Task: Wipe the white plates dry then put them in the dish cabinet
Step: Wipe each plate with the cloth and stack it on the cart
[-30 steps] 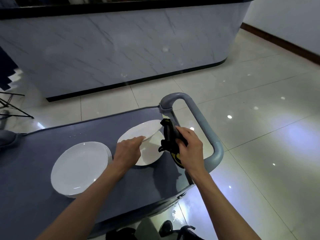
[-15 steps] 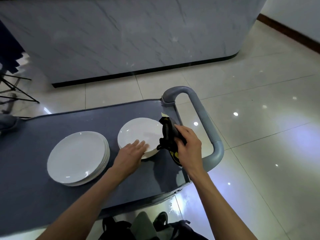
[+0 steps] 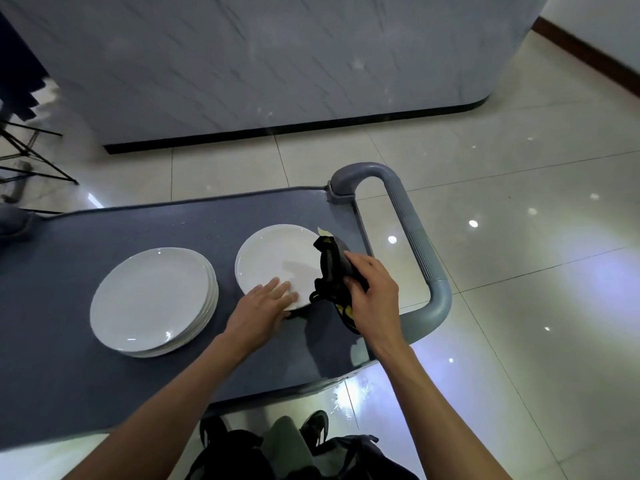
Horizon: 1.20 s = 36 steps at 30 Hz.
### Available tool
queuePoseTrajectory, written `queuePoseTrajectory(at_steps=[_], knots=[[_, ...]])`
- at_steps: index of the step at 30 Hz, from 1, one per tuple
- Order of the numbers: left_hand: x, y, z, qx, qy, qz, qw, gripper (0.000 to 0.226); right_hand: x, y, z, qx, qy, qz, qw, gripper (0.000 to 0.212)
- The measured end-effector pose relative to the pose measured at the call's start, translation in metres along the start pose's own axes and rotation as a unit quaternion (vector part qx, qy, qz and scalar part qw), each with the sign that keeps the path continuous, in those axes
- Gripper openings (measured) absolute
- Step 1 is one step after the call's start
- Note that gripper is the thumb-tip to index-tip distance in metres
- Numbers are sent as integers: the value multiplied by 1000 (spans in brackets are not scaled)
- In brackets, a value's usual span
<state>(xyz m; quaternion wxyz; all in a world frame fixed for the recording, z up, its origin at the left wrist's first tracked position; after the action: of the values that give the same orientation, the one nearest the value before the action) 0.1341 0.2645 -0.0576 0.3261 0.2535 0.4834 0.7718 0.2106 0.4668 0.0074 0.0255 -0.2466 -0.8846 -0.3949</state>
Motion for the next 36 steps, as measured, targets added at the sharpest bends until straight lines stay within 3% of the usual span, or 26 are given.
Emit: queuePoseTrajectory(at_steps=[5,10,15,20,25,28,31,34,36], knots=[[-6,-1,-4,-24,-6,21,999,43,-4,-1,-5,-11,-1,-14,1000,46],[-14,8,-11,-70,-15,51,996,8,-3,-8,-18,-17,17,-14,1000,47],[-26,24,-24,-84,-6,94,992,11,4,-28,-41,-29,35,-34,998,44],[-48,57,-44,-99,37,169,980,14,12,-52,-77,-20,68,-40,997,43],[-87,91,-89,-110,138,233,956,7,18,-87,-125,-21,95,-57,994,43],[-118,105,-128,-140,239,264,924,10,19,-111,-158,-18,113,-79,990,43],[-148,116,-170,-201,331,308,869,12,18,-139,-191,-13,138,-120,983,42],[-174,121,-205,-258,430,301,811,15,16,-169,-216,-11,146,-154,977,41],[-184,122,-220,-282,454,285,795,13,14,-188,-229,-16,146,-179,973,40]])
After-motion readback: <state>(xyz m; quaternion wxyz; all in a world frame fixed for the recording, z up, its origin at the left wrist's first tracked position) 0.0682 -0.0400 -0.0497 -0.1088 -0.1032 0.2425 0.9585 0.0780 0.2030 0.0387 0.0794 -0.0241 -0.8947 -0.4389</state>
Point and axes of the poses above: each hand's wrist, its own x-axis towards the middle knuckle, its own y-axis out of the back of the hand, z = x × y, the point moved 3 cm from there along x, towards the middle knuckle, and after that the axes turned 14 degrees about -x, right-handed, at the moved point
